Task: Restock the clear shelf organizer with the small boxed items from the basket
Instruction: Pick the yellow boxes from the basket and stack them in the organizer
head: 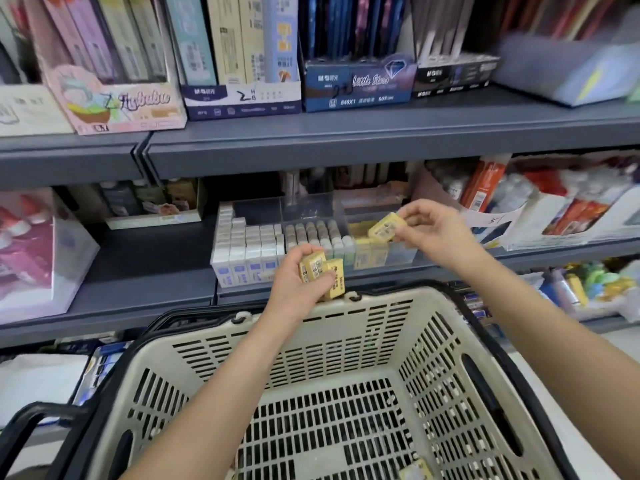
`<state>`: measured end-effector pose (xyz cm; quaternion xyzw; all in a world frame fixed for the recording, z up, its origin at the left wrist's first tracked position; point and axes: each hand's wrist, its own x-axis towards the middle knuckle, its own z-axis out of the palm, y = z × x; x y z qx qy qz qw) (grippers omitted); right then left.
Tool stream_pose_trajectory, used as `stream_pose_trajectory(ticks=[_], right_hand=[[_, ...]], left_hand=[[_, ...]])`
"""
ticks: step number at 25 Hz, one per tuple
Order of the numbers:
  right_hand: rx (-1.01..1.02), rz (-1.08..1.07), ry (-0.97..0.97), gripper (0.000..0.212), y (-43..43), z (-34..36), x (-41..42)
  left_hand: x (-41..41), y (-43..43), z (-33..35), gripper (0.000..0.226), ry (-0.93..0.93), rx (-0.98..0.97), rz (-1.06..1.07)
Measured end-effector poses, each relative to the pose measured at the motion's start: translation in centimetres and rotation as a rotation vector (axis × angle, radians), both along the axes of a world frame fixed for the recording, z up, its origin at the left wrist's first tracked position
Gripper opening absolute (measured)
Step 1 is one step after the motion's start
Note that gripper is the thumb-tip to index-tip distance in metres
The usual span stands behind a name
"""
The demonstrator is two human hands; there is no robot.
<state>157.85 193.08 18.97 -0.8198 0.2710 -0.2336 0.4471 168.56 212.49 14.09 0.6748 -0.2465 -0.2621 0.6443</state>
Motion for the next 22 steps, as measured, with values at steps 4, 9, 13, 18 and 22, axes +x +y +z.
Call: stream_pose_trajectory(ticks=[4, 9, 13, 18, 22], right_hand=[[-0.631, -0.079, 0.415, 0.02, -4.2, 0.0, 0.9], [-0.547, 0.128, 0.529, 0.017, -4.7, -1.3, 1.7], [-0.737, 0.198, 0.658, 0.026, -4.6, -1.4, 2.1], [-0.618, 0.251, 0.685, 0.03, -4.4, -0.7, 2.2], [-0.736, 0.217, 0.548, 0.031, -3.3, -0.4, 1.2]], left_hand=[[0.6, -0.3, -1.1, 0.036, 0.025, 0.016, 0.007], [1.2, -0.5, -1.6, 0.036, 0.068, -0.009, -0.005], [1.2, -0.7, -1.7, 0.035, 0.082, -0.008, -0.002], [1.0, -1.2, -1.1, 0.03, 0.184, -0.071, -0.012], [0.1, -2.5, -0.7, 0.028, 0.265, -0.122, -0.104]])
